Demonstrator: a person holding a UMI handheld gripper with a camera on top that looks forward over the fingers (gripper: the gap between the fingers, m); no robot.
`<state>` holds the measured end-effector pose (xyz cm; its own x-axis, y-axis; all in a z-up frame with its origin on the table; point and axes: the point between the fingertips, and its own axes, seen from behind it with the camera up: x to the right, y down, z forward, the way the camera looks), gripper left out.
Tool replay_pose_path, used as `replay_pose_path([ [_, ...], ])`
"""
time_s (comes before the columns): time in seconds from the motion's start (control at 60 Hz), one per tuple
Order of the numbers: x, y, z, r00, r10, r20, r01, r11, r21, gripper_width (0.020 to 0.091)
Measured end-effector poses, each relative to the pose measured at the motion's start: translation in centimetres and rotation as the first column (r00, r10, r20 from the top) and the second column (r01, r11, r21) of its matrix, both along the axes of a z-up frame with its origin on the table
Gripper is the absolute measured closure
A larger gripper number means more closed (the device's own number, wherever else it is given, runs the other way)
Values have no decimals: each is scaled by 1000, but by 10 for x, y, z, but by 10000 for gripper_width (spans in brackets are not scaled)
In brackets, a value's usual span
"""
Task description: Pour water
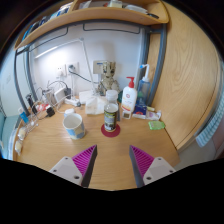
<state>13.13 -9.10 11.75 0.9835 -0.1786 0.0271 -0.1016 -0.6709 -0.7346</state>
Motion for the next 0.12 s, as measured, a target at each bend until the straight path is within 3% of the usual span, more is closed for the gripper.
replay_pose_path([
  [0.117, -3, 3, 8, 1000, 13, 13, -13, 1000, 15, 469],
])
